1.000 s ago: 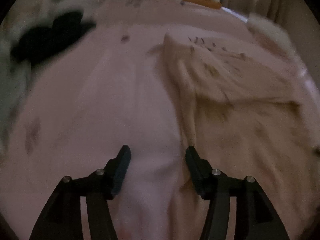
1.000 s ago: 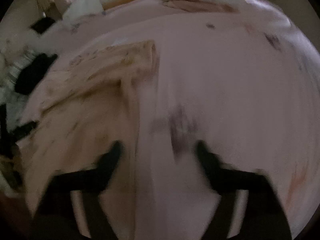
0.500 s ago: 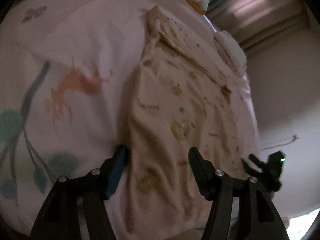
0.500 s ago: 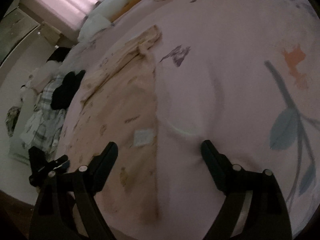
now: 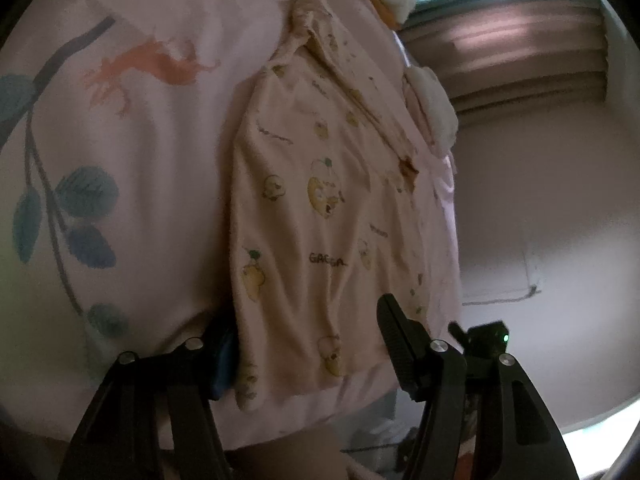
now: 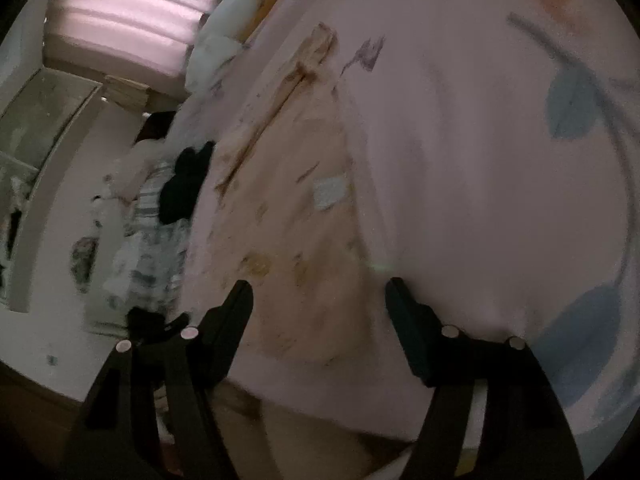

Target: Fold small clothes

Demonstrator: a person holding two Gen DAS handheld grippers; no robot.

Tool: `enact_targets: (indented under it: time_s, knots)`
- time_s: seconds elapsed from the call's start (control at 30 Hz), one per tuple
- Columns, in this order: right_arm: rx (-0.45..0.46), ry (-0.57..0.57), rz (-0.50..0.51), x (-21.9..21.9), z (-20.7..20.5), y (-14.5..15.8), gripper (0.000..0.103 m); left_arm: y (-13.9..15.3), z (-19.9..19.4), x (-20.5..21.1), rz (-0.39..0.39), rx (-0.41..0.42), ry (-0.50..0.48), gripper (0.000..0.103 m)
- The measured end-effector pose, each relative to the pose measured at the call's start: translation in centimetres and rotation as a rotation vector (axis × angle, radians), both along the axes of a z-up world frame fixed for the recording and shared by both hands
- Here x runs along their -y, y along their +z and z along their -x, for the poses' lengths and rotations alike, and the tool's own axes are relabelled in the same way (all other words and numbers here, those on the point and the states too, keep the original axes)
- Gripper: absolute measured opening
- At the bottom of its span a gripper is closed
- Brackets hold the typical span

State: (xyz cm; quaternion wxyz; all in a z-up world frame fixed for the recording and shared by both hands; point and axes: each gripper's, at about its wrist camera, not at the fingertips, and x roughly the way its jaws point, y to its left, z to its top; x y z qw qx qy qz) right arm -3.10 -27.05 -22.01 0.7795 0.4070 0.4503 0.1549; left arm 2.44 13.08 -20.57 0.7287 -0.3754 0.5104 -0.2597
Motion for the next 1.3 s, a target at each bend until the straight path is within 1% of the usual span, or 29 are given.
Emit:
enact_targets:
  time_s: [0.07,0.1,0.13,0.17,0.2,0.23,0.3,0.33,0.4,0.43,0.5,0.6,0.67,0.83,0.93,1.03,1.07,1.13,1.23,1.3]
  knots:
    - [0.009,-0.001,0.031,-0.7,0.3,0.2,0.061,-0.1,0.2,0.1,-0.008,-0.015,0.005,0.047]
    - [0.013,-0.004,0.039,-0.8,0.4,0.2,0.053,-0.2,0.5,0.1,-0.020,-0.024,0.002,0.043]
    - [0.008,-0.011,0.033,-1.0,0.4,-0.1,0.048,-0.4,0.9,-0.2,-0.031,-0.032,0.000,0.032]
    - [-0.003,-0.019,0.028,-0.9,0.4,-0.3,0.033,-0.6,1.1,-0.3,-0.049,-0.045,0.001,0.020]
    - [-0.023,-0.033,0.030,-0.9,0.4,-0.8,0.016,-0.7,1.3,-0.5,-0.062,-0.056,0.009,0.015]
    - [-0.032,-0.044,0.032,-0.6,0.5,-1.1,0.008,-0.9,1.4,-0.7,-0.066,-0.066,0.025,0.007]
    - [-0.018,-0.061,-0.003,-0.3,0.7,-1.3,0.008,-1.2,1.4,-1.1,-0.046,-0.086,0.054,0.005]
    - [0.000,-0.065,-0.009,-0.3,0.8,-1.1,0.008,-1.0,1.5,-1.0,-0.053,-0.082,0.062,0.004]
    - [0.016,-0.067,0.020,-0.6,0.7,-0.6,0.008,-0.2,1.5,-0.4,-0.116,-0.052,0.050,0.003]
    - [0.013,-0.067,0.039,-0.7,0.5,-0.3,0.008,0.5,1.4,0.3,-0.165,-0.029,0.038,0.003]
    - [0.028,-0.071,0.045,-0.7,0.3,0.2,0.008,1.6,1.6,0.8,-0.221,0.020,0.029,0.003]
    - [0.065,-0.077,0.039,-0.5,-0.1,1.2,0.008,3.7,1.6,1.6,-0.287,0.113,0.032,0.003]
    - [0.094,-0.082,0.043,-0.5,-0.4,2.2,0.008,4.8,1.5,1.9,-0.313,0.156,0.036,0.003]
    - [0.122,-0.065,0.079,-0.8,-1.2,3.5,0.008,6.7,0.9,2.8,-0.392,0.231,0.033,0.003]
    - [0.134,-0.057,0.086,-1.1,-1.4,3.9,0.008,6.9,0.7,3.3,-0.404,0.248,0.016,0.003]
    - [0.145,-0.055,0.107,-1.1,-1.5,4.2,0.008,7.4,0.6,4.2,-0.448,0.282,0.007,0.003]
    - [0.148,-0.057,0.113,-1.2,-1.5,4.3,0.008,7.6,0.7,4.2,-0.452,0.287,0.007,0.003]
    - [0.157,-0.055,0.115,-1.2,-1.9,4.6,0.008,7.7,0.2,4.4,-0.435,0.286,-0.004,0.003]
    - [0.172,-0.066,0.111,-0.9,-2.8,5.1,0.008,8.0,-0.7,4.2,-0.435,0.293,0.026,0.003]
    - [0.178,-0.074,0.093,-0.6,-3.6,5.4,0.008,8.3,-1.1,4.1,-0.420,0.299,0.040,0.003]
